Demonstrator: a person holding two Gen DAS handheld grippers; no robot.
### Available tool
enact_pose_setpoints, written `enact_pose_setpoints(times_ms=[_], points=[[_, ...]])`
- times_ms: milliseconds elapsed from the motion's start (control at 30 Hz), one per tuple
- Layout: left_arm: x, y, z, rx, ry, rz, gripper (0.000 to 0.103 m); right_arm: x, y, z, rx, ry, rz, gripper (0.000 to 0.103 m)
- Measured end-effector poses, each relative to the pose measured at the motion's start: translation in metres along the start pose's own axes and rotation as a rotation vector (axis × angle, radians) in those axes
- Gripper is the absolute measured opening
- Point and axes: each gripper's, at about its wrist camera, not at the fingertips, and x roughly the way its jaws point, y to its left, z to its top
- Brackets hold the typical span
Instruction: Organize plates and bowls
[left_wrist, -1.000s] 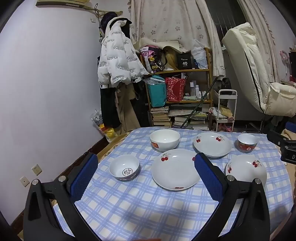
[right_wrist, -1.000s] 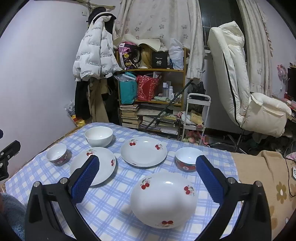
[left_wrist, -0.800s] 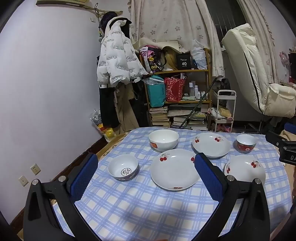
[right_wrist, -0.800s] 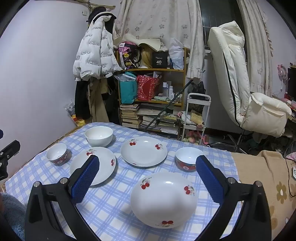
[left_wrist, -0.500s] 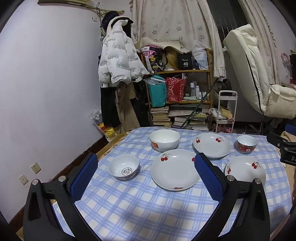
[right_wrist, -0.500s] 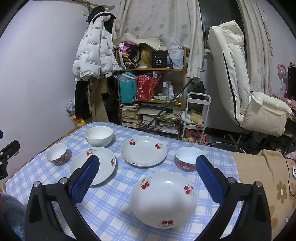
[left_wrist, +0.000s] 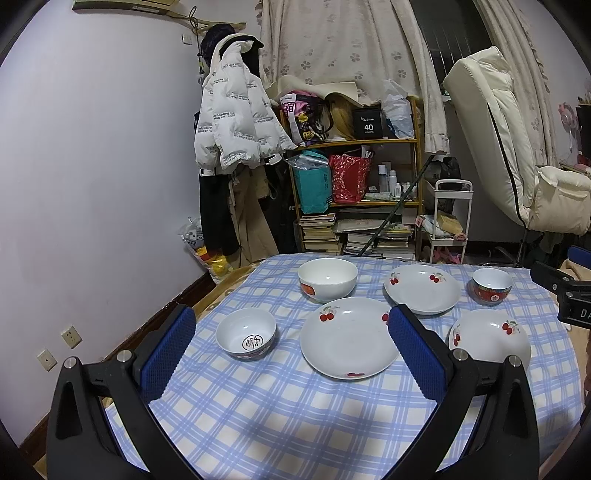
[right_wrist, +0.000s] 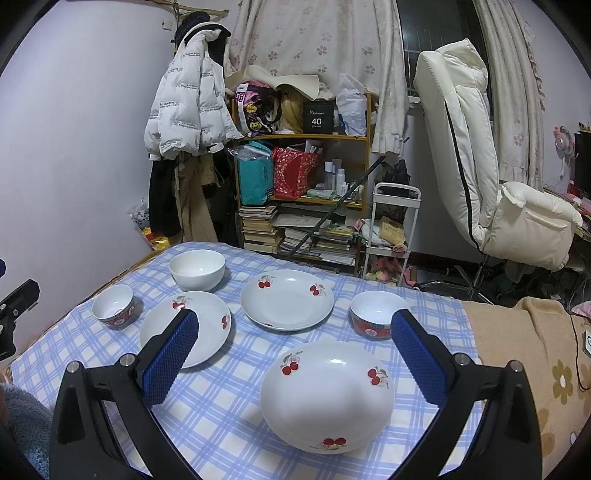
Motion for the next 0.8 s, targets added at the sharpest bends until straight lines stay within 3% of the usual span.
enact_pose_setpoints(times_ms=[800], points=[[-0.0037,-0.0045,0.0007,0.0,-0.013,0.019,0.102,0.0009,0.0004,0.0001,0.002,0.006,0.002,0.103]])
